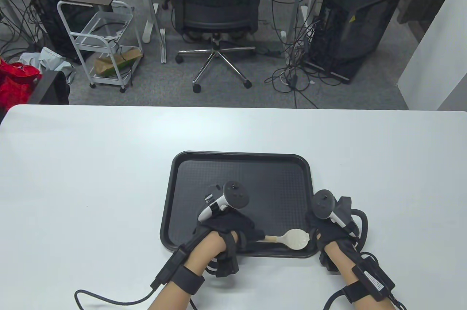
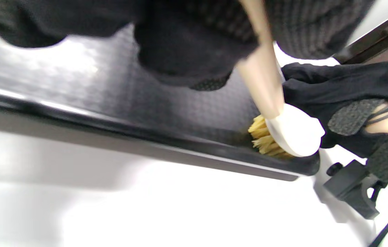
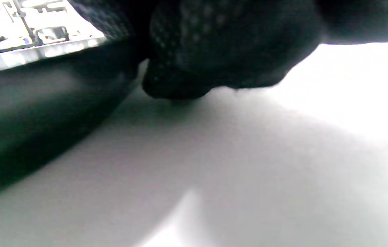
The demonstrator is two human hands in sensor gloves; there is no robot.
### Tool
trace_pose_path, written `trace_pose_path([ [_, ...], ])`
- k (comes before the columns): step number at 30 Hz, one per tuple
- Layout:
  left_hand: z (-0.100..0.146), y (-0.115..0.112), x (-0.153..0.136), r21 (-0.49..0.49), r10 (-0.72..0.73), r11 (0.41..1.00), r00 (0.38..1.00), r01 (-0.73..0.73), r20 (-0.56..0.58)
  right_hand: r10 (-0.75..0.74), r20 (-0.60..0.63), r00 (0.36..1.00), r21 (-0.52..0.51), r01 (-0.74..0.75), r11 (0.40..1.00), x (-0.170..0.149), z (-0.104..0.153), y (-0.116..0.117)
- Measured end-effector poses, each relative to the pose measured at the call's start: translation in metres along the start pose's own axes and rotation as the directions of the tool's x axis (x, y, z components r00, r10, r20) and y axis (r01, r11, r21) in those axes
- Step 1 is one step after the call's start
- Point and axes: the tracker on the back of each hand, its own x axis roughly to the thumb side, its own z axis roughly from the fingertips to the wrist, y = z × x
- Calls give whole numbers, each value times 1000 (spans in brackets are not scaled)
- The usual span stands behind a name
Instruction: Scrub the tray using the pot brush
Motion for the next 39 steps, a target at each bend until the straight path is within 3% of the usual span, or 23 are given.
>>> trace_pose_path([
  [5, 7, 14, -18, -68, -52, 997, 995, 46, -82, -1, 0, 1000, 0, 1, 1000, 0, 0, 0],
  [12, 19, 37, -52, -86, -40, 996, 987, 27, -154, -3, 0, 1000, 1, 3, 1000, 0, 0, 0],
  [31, 63, 81, -137, 50, 107, 994, 935, -95, -338, -3, 0, 1000, 1, 3, 1000, 0, 0, 0],
  [39, 94, 94, -188, 148, 231, 971, 890, -186, -394, -4, 0, 1000, 1, 4, 1000, -1, 0, 0],
])
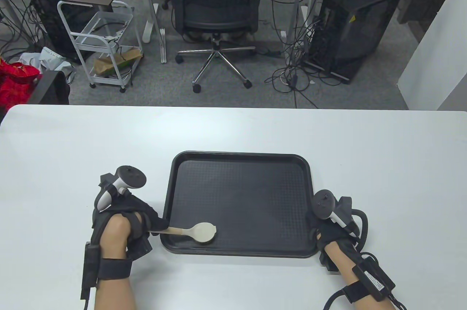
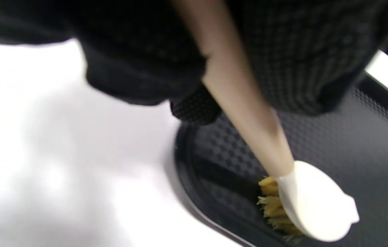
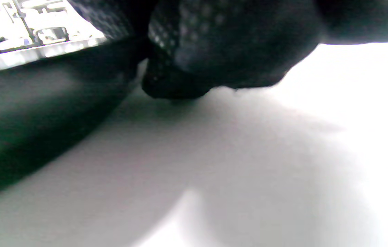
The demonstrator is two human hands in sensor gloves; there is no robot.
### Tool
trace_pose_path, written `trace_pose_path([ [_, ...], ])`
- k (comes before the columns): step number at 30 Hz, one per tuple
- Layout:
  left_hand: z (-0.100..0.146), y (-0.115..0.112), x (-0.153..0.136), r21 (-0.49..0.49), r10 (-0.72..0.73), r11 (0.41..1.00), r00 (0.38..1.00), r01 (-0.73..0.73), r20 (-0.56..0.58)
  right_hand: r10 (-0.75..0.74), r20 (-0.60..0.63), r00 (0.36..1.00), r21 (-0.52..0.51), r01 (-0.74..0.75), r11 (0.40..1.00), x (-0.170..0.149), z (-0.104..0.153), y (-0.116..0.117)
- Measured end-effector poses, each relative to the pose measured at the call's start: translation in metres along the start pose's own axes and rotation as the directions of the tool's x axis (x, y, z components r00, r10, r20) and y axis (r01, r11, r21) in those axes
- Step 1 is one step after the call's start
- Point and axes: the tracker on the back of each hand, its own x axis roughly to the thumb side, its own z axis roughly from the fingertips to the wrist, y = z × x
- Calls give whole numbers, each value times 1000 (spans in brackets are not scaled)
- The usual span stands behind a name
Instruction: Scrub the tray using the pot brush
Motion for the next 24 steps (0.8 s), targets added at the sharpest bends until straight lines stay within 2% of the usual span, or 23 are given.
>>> trace_pose_path([
  [11, 5, 21, -65, 62, 178, 983, 981, -173, -75, 0, 0, 1000, 1, 0, 1000, 0, 0, 0],
  [12, 5, 22, -67, 63, 193, 980, 979, -189, -67, 0, 0, 1000, 1, 0, 1000, 0, 0, 0],
  [14, 1, 24, -68, 56, 231, 971, 973, -231, 19, 0, 0, 1000, 1, 0, 1000, 0, 0, 0],
  [18, 1, 29, -45, 126, 226, 962, 964, -244, 141, 0, 0, 1000, 1, 0, 1000, 0, 0, 0],
  [22, 2, 20, 4, 129, 258, 944, 922, -305, 289, 0, 0, 1000, 1, 0, 1000, 0, 0, 0],
  [24, 2, 9, 35, 106, 282, 938, 902, -331, 328, 0, 0, 1000, 1, 0, 1000, 0, 0, 0],
])
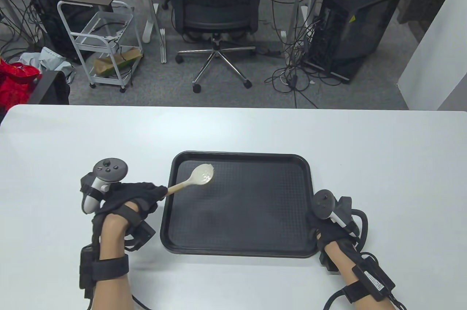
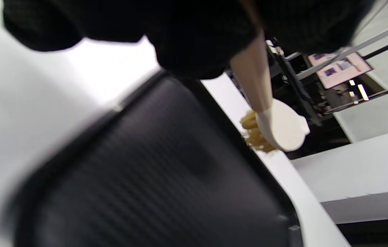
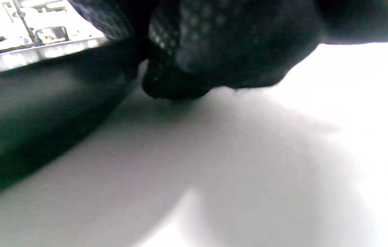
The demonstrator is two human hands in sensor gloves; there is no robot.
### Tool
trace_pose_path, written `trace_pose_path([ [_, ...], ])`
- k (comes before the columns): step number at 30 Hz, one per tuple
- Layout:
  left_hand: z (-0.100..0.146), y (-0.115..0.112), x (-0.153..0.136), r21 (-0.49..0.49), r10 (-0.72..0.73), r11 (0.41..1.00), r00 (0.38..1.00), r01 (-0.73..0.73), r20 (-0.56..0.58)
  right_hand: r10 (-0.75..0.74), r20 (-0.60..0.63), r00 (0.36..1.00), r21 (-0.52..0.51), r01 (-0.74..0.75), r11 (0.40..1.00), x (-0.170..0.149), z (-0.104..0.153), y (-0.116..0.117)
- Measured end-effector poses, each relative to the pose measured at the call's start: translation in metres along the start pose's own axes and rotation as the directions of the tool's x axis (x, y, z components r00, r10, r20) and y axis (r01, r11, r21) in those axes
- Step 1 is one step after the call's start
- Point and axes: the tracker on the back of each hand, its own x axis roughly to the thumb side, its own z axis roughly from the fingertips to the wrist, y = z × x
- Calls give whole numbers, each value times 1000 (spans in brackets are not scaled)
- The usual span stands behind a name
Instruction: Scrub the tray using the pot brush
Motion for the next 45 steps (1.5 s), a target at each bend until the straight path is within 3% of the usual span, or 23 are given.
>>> trace_pose_path([
  [10, -42, -115, 105, -70, -53, 996, 997, 56, 51, 3, -1, 1000, 0, -3, 1000, 0, 0, 0],
  [14, -63, -152, 140, -48, -171, 984, 985, 172, 15, 3, 0, 1000, -1, -3, 1000, 0, 0, 0],
  [22, -82, -200, 166, 5, -216, 976, 976, 217, -33, 2, 2, 1000, -1, -2, 1000, 0, 0, 0],
  [32, -92, -215, 163, 47, -285, 955, 951, 292, -116, 1, 3, 1000, -2, -1, 1000, 0, 0, 0],
  [45, -87, -177, 132, 61, -305, 945, 931, 322, -202, 3, 2, 1000, -3, -3, 1000, 0, 1, 0],
])
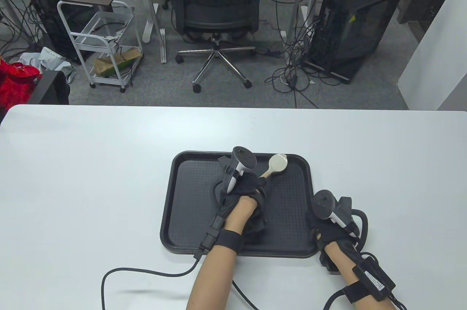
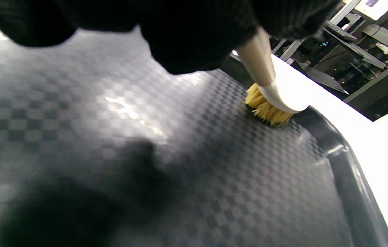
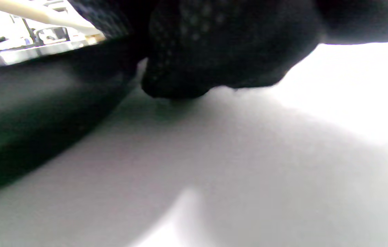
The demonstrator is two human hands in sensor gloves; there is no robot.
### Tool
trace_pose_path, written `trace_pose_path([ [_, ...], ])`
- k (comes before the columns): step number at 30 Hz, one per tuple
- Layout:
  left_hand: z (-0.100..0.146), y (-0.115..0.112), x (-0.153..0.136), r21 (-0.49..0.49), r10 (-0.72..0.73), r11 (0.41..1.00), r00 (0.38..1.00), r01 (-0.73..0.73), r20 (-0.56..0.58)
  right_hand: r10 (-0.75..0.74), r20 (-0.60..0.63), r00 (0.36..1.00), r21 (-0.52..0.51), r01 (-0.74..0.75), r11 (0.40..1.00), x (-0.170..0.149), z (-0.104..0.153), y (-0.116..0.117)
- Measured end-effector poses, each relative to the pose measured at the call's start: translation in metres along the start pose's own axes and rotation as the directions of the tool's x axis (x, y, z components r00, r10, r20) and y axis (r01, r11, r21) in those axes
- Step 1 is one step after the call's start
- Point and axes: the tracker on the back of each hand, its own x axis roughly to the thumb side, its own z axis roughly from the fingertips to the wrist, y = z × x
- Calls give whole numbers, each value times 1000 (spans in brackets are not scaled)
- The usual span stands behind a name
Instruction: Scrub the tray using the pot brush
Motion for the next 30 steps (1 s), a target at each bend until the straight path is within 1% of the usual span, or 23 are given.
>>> trace_pose_path([
  [4, -1, 10, -13, 6, -6, 1000, 1000, 6, -14, -1, 0, 1000, 1, 1, 1000, 0, 0, 0],
  [8, -3, 18, -30, -13, 17, 1000, 1000, -18, -20, -1, 0, 1000, 1, 1, 1000, 0, 0, 0],
  [11, -4, 26, -42, 0, 23, 1000, 999, -23, -32, -4, 1, 1000, 3, 4, 1000, 0, 0, 0],
  [15, -1, 32, -53, 15, 41, 999, 997, -40, -60, -5, 1, 1000, 4, 5, 1000, 0, 0, 0],
  [20, 1, 39, -65, 10, 52, 999, 995, -51, -87, -4, 0, 1000, 3, 4, 1000, 0, 0, 0],
  [25, 4, 45, -73, 76, 25, 997, 993, -16, -113, -7, 1, 1000, 6, 7, 1000, 0, -1, 0],
  [28, 8, 51, -76, 96, 1, 995, 991, 12, -130, -7, 1, 1000, 7, 7, 1000, 0, 0, 0],
  [30, 8, 56, -80, 91, 3, 996, 990, 11, -143, -7, 1, 1000, 7, 7, 1000, 0, -1, 0],
])
